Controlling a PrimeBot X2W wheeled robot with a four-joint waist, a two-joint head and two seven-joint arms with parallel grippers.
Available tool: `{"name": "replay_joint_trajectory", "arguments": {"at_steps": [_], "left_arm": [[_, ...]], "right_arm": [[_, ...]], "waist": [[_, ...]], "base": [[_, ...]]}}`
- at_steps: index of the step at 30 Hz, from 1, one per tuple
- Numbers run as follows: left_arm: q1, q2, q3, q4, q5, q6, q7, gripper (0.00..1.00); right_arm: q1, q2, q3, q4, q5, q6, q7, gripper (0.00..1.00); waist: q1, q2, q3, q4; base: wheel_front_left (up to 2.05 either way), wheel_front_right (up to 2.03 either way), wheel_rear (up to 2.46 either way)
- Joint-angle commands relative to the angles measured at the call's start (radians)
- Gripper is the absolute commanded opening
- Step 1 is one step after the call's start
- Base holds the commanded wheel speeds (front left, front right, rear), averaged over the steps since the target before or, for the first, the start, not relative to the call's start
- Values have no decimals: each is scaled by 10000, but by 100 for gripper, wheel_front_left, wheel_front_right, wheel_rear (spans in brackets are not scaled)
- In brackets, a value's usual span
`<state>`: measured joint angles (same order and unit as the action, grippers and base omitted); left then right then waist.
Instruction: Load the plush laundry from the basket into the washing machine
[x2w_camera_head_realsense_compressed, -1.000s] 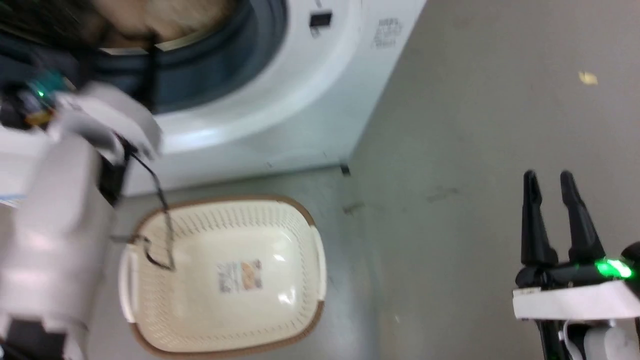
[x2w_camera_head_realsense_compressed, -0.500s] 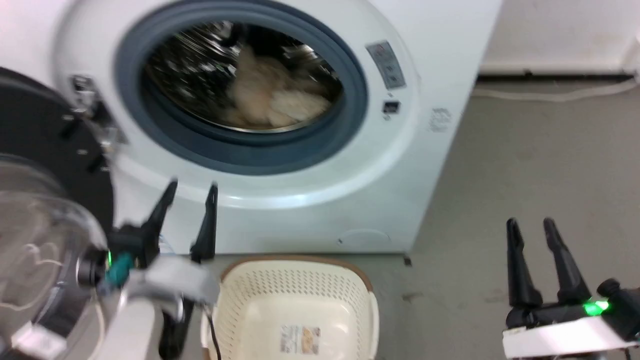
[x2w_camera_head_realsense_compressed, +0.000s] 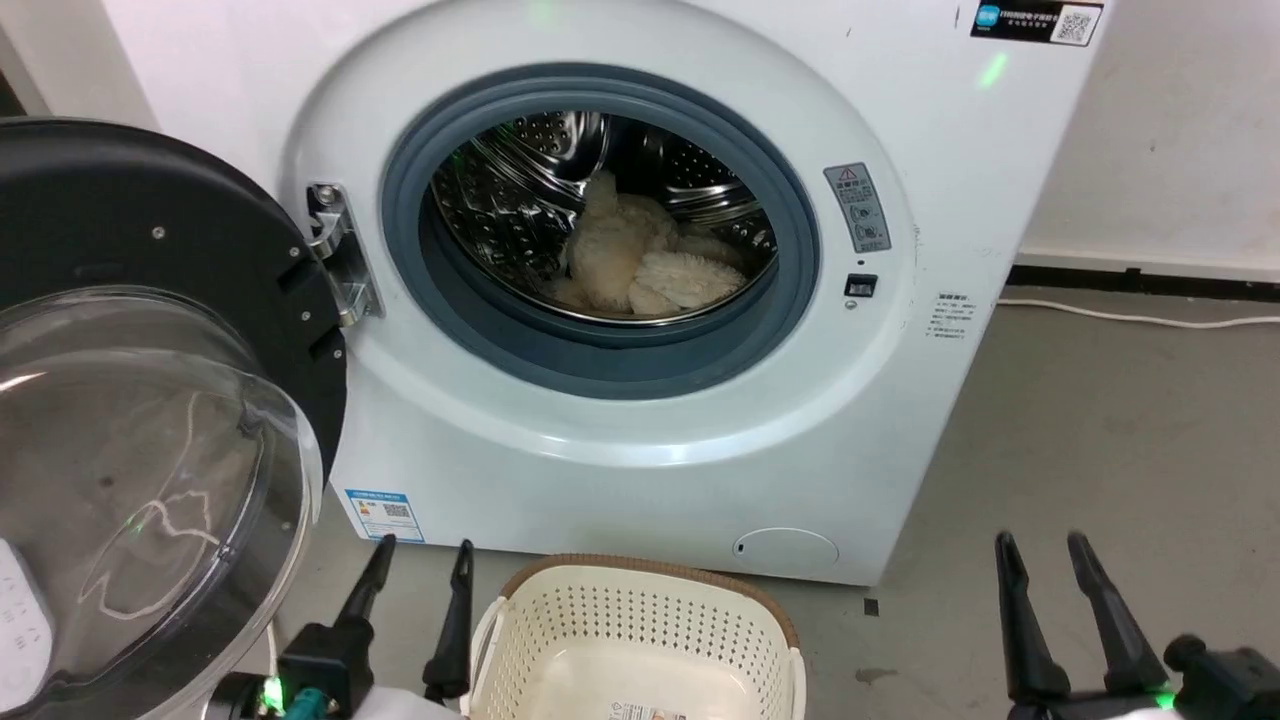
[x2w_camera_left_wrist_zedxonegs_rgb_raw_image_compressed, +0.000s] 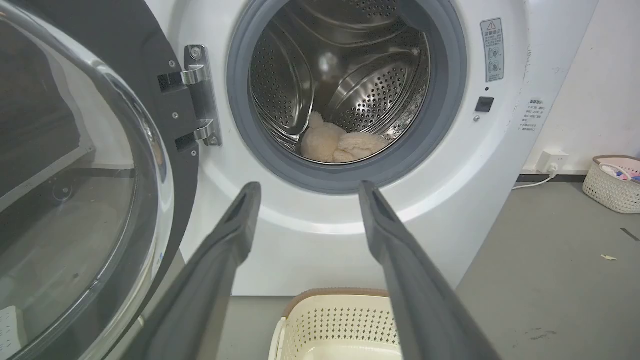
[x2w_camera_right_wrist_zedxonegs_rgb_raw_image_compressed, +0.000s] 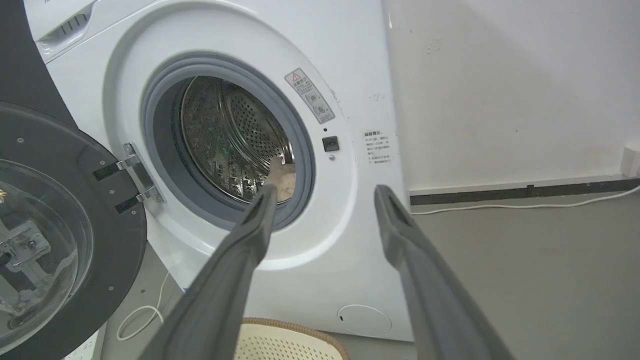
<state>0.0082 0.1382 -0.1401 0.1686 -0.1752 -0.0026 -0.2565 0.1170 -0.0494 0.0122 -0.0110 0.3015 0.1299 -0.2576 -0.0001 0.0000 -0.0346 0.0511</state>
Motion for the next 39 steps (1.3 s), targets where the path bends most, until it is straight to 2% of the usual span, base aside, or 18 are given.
{"name": "replay_joint_trajectory", "arguments": {"at_steps": [1, 11, 12, 39], "left_arm": [[146, -61, 4, -88, 117, 17, -53, 100], [320, -309, 123, -315, 479, -380, -53, 100], [195, -307, 122, -271, 425, -360, 2, 0], [135, -426, 381, -557, 691, -276, 541, 0]], "right_arm": [[179, -8, -58, 95, -72, 8, -42, 100], [279, -8, -81, 320, -149, 8, -42, 100], [177, -2, -79, 307, -125, 0, 2, 0], [-104, -2, -84, 265, -718, 2, 536, 0]], "waist": [[1, 0, -19, 24], [1, 0, -59, -72], [1, 0, -61, -73], [1, 0, 24, -165]], "base": [[0, 0, 0], [0, 0, 0], [0, 0, 0], [0, 0, 0]]}}
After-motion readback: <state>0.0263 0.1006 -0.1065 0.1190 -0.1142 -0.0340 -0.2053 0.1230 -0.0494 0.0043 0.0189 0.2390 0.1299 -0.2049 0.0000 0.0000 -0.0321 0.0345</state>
